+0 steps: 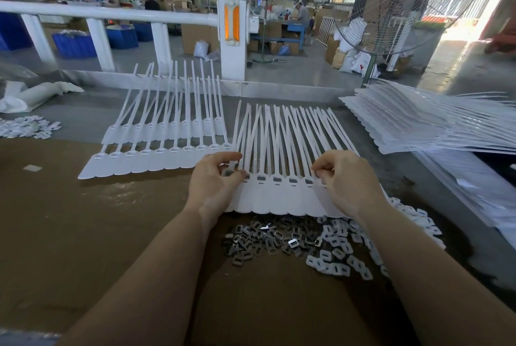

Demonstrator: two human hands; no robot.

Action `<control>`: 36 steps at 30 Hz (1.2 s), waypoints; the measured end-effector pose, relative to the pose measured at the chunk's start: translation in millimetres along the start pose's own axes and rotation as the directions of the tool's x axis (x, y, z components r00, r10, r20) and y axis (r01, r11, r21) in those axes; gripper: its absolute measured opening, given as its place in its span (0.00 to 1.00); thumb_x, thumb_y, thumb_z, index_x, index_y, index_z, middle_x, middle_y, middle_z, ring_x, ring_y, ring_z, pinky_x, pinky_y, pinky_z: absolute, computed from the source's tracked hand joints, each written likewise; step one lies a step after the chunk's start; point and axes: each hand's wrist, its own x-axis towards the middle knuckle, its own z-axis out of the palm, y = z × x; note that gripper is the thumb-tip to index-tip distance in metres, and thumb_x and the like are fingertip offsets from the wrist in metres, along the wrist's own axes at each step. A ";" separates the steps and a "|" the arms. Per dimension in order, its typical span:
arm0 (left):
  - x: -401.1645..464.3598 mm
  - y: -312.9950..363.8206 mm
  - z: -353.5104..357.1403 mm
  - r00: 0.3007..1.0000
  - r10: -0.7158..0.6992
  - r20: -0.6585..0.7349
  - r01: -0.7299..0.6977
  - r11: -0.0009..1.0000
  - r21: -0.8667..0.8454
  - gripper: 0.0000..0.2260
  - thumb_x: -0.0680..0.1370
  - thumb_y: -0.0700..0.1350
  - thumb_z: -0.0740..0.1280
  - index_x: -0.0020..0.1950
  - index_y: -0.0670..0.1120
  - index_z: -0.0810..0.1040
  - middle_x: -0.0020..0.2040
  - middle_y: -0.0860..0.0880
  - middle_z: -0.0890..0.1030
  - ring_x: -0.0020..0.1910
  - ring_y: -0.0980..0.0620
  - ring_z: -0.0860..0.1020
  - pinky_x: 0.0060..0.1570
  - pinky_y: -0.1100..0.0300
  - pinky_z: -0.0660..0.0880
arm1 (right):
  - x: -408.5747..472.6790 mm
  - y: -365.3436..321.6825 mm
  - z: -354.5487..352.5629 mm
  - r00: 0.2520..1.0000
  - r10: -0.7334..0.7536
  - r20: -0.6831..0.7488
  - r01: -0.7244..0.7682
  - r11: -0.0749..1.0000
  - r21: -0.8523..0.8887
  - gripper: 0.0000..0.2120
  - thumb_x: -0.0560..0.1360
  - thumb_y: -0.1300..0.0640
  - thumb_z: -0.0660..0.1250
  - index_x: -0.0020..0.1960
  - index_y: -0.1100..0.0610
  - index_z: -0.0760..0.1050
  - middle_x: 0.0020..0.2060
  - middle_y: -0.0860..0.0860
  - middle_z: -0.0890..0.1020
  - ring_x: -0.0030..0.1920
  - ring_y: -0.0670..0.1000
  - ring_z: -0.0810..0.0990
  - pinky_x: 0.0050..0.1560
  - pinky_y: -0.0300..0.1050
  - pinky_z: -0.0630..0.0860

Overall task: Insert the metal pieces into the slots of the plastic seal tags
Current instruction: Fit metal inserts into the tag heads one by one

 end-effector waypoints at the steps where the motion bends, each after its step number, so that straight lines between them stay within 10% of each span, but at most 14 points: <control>1: -0.1 -0.1 0.0 1.000 0.002 0.000 -0.002 1.000 0.001 0.12 0.74 0.42 0.71 0.56 0.52 0.79 0.57 0.49 0.76 0.54 0.52 0.74 0.61 0.52 0.72 | -2.0 -0.3 -0.5 1.000 -0.005 -0.013 0.005 1.000 0.017 0.09 0.77 0.63 0.62 0.51 0.56 0.80 0.47 0.51 0.81 0.46 0.49 0.78 0.51 0.44 0.75; 8: 0.2 -0.4 0.3 1.000 0.012 -0.003 -0.012 1.000 0.007 0.12 0.74 0.41 0.71 0.56 0.51 0.79 0.58 0.50 0.77 0.53 0.53 0.74 0.58 0.59 0.71 | -29.3 -1.6 -4.4 0.986 -0.163 0.031 0.160 0.983 0.092 0.06 0.74 0.62 0.67 0.45 0.53 0.80 0.40 0.42 0.77 0.39 0.38 0.74 0.40 0.26 0.69; 18: -1.2 1.3 0.8 1.000 -0.005 -0.006 0.005 1.000 -0.015 0.11 0.74 0.41 0.71 0.55 0.51 0.80 0.56 0.46 0.79 0.56 0.48 0.75 0.62 0.50 0.72 | -44.5 0.5 -16.5 0.901 -0.258 0.349 0.275 0.961 0.000 0.05 0.70 0.57 0.73 0.42 0.47 0.81 0.41 0.39 0.73 0.42 0.41 0.73 0.47 0.36 0.72; 36: 0.0 0.2 1.5 1.000 0.006 -0.011 -0.006 1.000 -0.022 0.11 0.73 0.41 0.72 0.53 0.53 0.79 0.55 0.48 0.79 0.56 0.50 0.75 0.60 0.52 0.72 | -53.0 -12.9 -7.9 0.848 -0.316 0.425 0.305 0.948 0.096 0.07 0.73 0.55 0.70 0.50 0.48 0.82 0.44 0.42 0.74 0.44 0.41 0.72 0.49 0.38 0.71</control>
